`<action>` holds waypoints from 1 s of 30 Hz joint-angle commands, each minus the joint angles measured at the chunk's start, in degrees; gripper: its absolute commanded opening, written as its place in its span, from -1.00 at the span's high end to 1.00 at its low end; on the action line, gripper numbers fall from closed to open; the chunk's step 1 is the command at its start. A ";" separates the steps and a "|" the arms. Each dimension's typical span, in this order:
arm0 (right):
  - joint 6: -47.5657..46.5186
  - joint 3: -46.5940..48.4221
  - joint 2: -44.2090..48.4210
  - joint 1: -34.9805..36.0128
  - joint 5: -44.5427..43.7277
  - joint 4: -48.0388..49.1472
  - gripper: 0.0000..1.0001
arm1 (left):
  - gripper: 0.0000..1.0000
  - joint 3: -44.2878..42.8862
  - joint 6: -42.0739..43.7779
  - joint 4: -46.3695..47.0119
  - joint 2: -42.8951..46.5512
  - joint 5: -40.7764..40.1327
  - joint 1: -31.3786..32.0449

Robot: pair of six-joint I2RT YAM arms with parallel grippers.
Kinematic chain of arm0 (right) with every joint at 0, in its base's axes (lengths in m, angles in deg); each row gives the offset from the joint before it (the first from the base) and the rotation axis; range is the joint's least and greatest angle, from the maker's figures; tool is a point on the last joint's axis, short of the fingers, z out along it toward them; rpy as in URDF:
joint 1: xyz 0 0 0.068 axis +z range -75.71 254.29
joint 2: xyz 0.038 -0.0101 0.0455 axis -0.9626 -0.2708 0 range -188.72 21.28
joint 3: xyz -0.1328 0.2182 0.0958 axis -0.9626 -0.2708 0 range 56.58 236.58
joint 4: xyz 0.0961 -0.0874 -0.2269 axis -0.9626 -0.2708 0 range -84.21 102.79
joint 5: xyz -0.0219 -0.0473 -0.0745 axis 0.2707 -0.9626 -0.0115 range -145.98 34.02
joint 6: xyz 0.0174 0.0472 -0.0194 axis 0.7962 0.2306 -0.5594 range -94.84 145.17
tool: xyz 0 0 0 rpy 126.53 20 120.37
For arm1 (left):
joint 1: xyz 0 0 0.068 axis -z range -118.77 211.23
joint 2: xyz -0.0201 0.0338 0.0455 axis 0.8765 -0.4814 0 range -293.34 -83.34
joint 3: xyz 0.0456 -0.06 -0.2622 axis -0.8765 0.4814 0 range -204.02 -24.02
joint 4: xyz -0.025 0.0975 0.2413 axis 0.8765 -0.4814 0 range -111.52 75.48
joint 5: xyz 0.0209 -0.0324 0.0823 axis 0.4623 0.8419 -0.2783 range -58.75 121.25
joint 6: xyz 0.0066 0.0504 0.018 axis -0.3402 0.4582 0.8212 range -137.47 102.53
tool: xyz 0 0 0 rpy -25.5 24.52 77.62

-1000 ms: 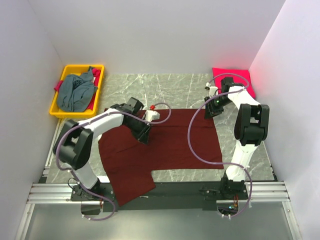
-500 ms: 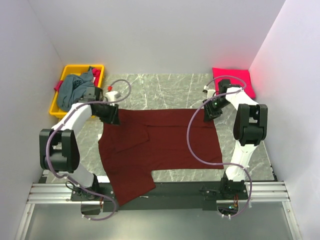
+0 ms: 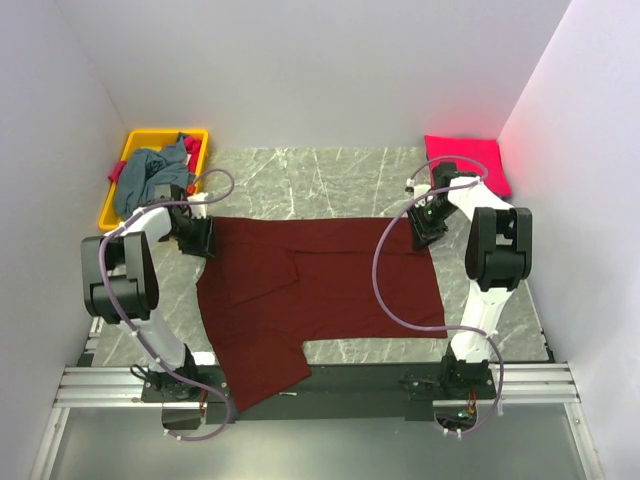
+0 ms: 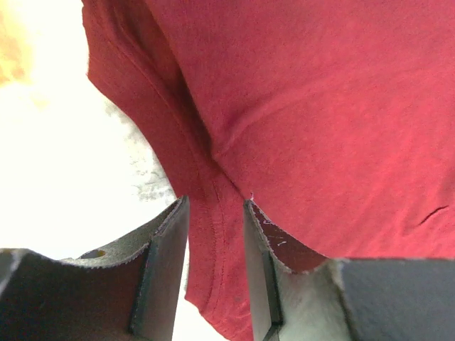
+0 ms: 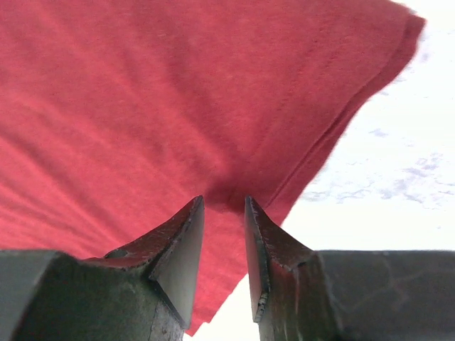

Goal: Fold and stack the t-shirts
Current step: Fold the tshirt

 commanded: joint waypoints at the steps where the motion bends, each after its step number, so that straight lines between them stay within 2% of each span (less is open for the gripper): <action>1: 0.95 0.57 -2.44 0.56 -3.93 1.82 0.25 | 0.16 0.80 -0.25 2.05 -2.22 -1.39 0.23; 8: 2.97 2.23 -6.92 0.29 -10.60 4.81 0.23 | 0.17 -2.80 -0.69 3.46 -10.31 -2.97 0.15; 15: 5.96 11.09 -9.56 0.03 -12.64 4.55 0.20 | 0.17 -12.82 -1.65 1.44 -16.20 -0.44 0.15; 17: 6.40 14.61 -9.48 0.12 -11.76 3.24 0.19 | 0.15 -14.58 -1.13 -0.57 -14.64 1.58 0.15; 21: 5.26 15.86 -6.23 0.03 -7.90 0.42 0.17 | 0.08 -13.36 0.71 -2.07 -7.88 1.77 -0.29; 27: 5.17 9.98 1.59 0.20 0.54 -0.63 0.08 | 0.03 -11.42 0.38 -1.74 -0.92 8.96 -0.38; 30: 4.91 8.22 2.48 0.20 0.72 -0.81 0.07 | 0.02 -10.54 -1.04 -0.76 -0.74 9.07 0.06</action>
